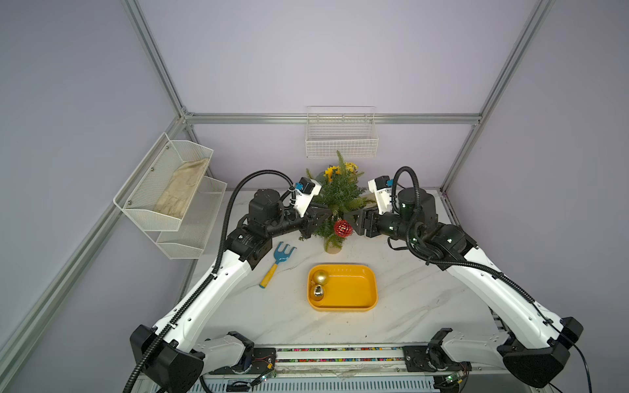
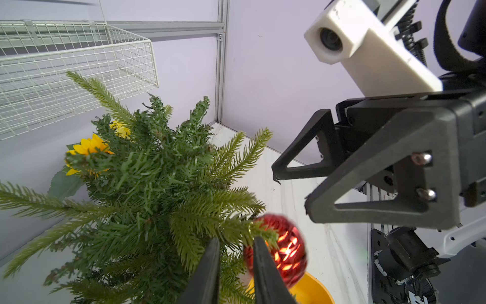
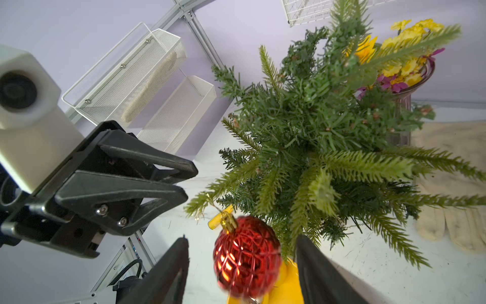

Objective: Decorate the small christmas tree with ornaments
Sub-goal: Hang an ornament on the christmas tree.

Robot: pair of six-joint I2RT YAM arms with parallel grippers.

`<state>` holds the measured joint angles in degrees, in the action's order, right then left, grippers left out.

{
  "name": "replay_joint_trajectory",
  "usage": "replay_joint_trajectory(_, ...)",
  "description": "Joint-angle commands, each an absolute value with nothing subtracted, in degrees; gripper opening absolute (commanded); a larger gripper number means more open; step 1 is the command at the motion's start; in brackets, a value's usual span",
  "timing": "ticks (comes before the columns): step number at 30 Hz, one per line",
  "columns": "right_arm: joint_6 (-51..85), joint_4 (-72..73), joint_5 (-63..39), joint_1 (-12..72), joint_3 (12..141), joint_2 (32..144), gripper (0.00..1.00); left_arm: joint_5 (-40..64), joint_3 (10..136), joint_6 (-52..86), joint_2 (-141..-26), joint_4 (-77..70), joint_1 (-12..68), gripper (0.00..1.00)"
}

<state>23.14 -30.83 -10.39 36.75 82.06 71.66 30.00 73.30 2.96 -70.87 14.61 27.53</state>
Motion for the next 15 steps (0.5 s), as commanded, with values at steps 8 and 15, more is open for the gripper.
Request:
replay_joint_trajectory(8,23.8,-30.8,-8.1,36.6,80.6,68.1,0.67,22.8,73.8,2.7,-67.0,17.2,29.0,0.28)
replay_joint_trajectory(15,25.2,-34.4,-5.5,36.6,78.8,65.0,0.64,18.1,67.3,4.3,-61.3,19.9,30.5,0.3)
